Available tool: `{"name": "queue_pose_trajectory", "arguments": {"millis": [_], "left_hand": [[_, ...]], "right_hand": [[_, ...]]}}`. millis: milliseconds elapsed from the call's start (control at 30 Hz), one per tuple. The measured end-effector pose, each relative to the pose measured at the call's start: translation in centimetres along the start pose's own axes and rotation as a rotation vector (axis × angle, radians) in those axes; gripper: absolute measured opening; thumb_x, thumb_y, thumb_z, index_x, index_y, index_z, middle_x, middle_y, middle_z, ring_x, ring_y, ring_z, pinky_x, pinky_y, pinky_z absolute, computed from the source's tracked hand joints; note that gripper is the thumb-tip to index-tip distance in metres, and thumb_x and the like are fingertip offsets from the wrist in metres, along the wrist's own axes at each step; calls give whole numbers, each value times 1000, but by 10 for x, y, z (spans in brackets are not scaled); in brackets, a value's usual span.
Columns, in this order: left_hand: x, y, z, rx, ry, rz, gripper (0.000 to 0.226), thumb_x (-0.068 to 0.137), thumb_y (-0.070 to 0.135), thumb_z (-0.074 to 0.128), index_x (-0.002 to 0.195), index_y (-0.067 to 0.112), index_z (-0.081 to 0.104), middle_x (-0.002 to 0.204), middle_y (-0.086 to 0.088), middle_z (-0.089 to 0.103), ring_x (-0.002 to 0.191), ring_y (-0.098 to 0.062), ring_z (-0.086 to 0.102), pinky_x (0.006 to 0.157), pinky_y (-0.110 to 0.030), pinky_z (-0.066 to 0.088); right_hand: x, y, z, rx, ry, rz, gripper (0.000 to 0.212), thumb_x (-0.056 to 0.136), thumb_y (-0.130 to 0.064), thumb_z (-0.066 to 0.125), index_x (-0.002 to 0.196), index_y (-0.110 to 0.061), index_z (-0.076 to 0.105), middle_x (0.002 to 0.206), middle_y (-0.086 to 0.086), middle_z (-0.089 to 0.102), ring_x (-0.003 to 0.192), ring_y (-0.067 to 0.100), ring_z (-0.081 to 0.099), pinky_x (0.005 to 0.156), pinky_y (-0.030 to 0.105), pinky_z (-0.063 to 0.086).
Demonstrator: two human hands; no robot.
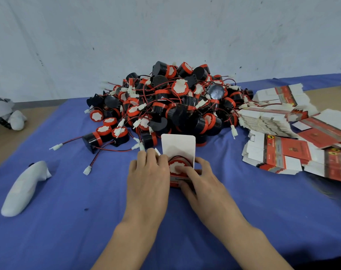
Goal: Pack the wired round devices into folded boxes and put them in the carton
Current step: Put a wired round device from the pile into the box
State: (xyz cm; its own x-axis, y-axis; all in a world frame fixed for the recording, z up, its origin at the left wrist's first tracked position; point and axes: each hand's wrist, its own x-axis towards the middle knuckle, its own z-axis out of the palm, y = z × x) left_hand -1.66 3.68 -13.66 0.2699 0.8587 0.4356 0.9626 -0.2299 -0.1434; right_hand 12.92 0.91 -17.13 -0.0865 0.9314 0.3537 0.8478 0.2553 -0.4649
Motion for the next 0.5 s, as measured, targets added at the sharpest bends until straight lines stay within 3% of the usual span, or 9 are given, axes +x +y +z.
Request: {"name": "queue_pose_trajectory", "arguments": {"millis": [200,300,400,500], "left_hand": [[3,-10,-1,12,-70,92,42,88,8,53,128,23,48,124,3,44,115,-21,38,90,-28,35],[2,-12,1,-80,-75,85,54,91,8,50,141,29,40,125,9,49,108,-17,42,85,-25,35],[-4,-8,7,-198,-83,71,70,95,10,46,153,33,16,126,13,54,93,-12,51,67,-21,31],[-8,-8,8,-186,-71,28,61,101,19,38,154,32,12,113,14,59,74,-7,47,46,-20,19]], "right_hand": [[0,0,0,20,12,-13,36,104,-35,49,139,-40,45,148,-13,22,110,11,58,75,25,54],[0,0,1,7,3,-9,37,104,-34,49,141,-39,44,150,-12,22,112,11,57,73,22,50],[1,0,2,5,3,-2,39,104,-33,49,142,-39,44,152,-10,24,112,13,59,73,19,46],[2,0,1,14,-7,-3,39,104,-34,48,142,-39,43,153,-11,22,113,11,59,75,18,46]]}}
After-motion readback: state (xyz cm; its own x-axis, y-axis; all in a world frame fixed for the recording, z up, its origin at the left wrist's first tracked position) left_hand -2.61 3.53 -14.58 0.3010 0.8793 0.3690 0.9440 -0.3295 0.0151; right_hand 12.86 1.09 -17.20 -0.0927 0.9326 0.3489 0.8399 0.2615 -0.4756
